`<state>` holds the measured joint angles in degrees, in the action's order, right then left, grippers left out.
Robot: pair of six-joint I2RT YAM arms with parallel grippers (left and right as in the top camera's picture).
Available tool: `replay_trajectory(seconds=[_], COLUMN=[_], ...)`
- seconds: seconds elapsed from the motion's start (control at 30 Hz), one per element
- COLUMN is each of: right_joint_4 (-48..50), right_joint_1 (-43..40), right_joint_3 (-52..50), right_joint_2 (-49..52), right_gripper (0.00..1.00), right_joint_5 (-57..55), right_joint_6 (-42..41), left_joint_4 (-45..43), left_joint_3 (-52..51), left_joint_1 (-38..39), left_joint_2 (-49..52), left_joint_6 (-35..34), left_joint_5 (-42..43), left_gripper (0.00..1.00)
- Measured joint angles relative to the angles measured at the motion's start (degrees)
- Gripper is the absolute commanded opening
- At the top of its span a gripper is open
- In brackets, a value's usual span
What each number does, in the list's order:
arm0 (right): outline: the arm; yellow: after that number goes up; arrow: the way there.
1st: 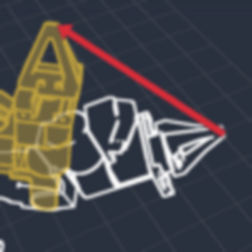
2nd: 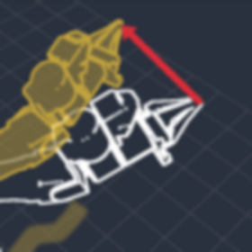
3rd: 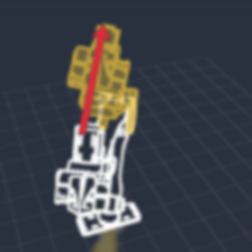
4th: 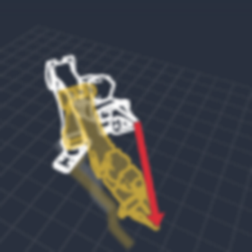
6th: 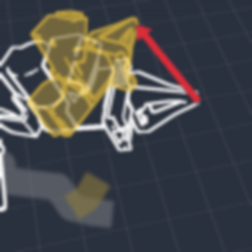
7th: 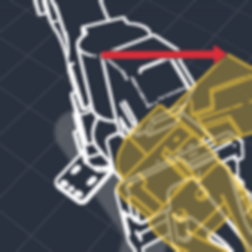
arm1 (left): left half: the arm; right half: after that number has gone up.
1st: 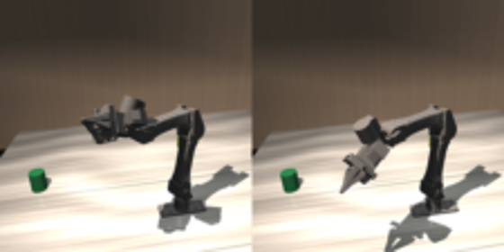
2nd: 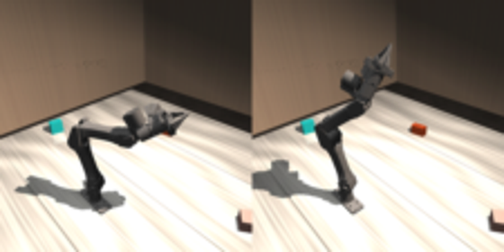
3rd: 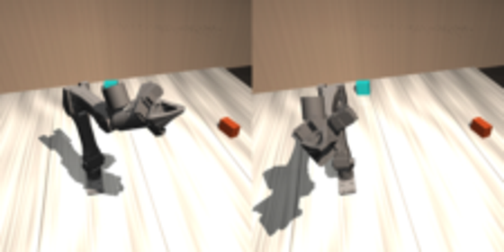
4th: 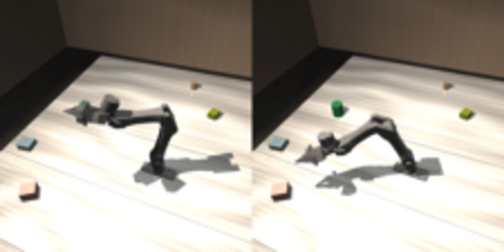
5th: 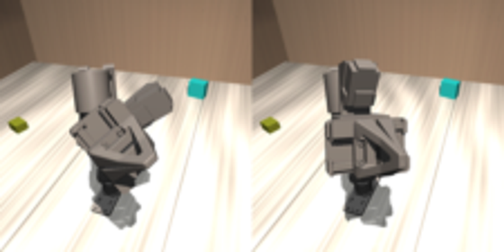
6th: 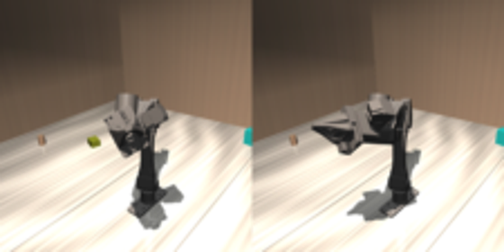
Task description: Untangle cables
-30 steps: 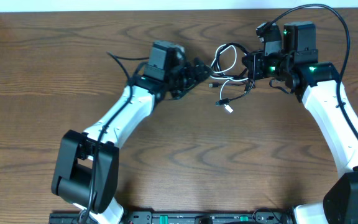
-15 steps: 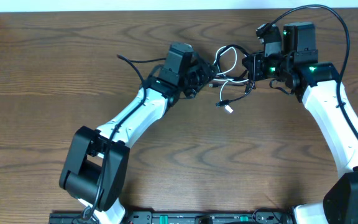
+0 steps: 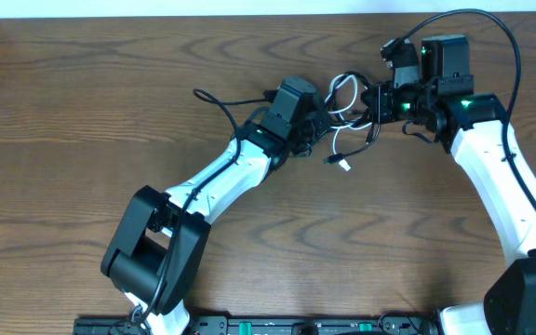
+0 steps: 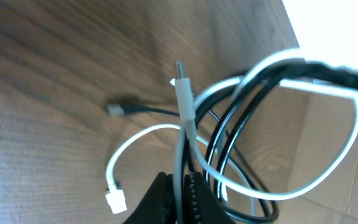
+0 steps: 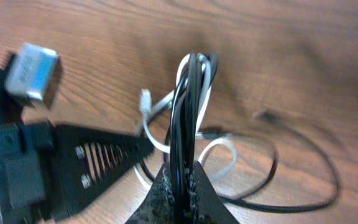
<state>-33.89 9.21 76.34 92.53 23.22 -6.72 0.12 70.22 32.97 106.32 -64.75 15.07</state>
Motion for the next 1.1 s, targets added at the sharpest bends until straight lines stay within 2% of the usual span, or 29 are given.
replay_trajectory(seconds=[0.17, 0.33, 0.67, 1.0, 1.1], right_joint_4=[-3.5, -4.2, -5.4, -2.9, -1.8], right_joint_1=[0.0, 0.0, 0.0, 0.0, 0.0], right_joint_3=[0.0, 0.0, -0.4, -3.4, -5.2], right_joint_2=[0.0, 0.0, 0.0, 0.0, 0.3], right_gripper=[0.01, 0.01, 0.01, 0.01, 0.01], right_joint_5=[-2.6, -3.8, -5.6, -4.5, -4.9], right_joint_6=[-1.1, -1.8, -1.9, -1.8, -1.9], left_joint_4=[-1.2, -1.1, 2.9, 3.5, 0.2], left_joint_3=[0.0, 0.0, 0.0, 0.0, -0.2], left_joint_1=[-0.5, -2.0, -8.3, -16.3, -19.6], left_joint_2=[0.0, -1.6, -17.6, -22.0, -22.0], left_joint_6=[0.6, 4.0, 10.1, 10.6, 9.4], left_joint_5=[-0.4, 0.5, 3.8, 16.8, 21.4], left_gripper=[0.07, 0.07, 0.08, 0.07, 0.07])
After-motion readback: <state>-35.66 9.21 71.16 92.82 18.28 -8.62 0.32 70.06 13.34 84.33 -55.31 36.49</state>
